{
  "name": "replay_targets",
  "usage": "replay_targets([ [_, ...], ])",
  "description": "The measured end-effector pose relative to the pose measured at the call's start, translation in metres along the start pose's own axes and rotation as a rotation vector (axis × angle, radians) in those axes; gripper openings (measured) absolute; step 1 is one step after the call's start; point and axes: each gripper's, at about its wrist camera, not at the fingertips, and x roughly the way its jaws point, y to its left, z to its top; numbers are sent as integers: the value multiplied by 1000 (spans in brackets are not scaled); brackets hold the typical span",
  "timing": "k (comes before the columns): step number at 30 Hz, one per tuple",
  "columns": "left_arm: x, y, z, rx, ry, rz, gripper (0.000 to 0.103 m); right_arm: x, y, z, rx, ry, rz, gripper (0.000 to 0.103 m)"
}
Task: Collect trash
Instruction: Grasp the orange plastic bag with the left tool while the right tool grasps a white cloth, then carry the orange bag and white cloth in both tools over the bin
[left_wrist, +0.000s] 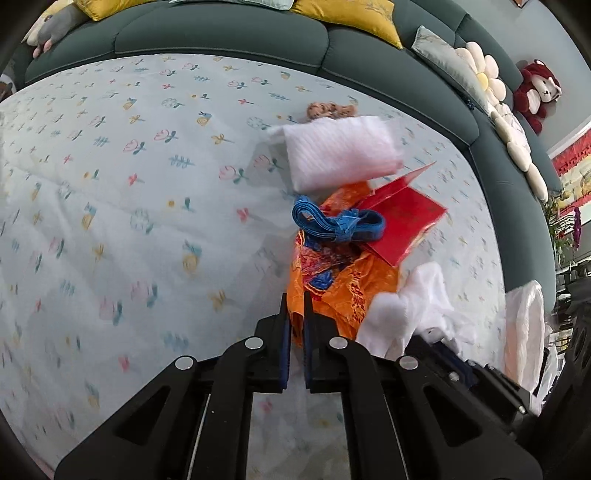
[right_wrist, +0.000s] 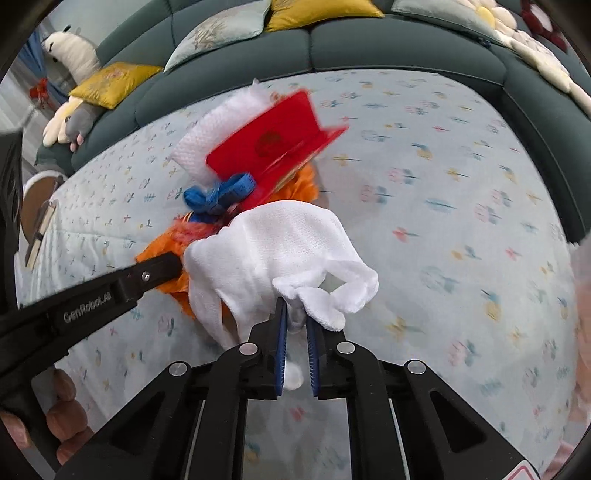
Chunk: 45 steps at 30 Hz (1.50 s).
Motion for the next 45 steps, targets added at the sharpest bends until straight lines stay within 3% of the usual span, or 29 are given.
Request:
replay_targets([
  [15, -67, -78, -61, 109, -66, -52, 5, -96, -69, -42, 94, -138, -30, 9],
  [29, -117, -150, -86, 230, -155, -87, 4, -162, -122, -66, 173, -267, -32, 9],
  [45, -118, -238, -99, 383, -169, -110, 4, -213, -198, -73, 289, -385, -69, 9],
])
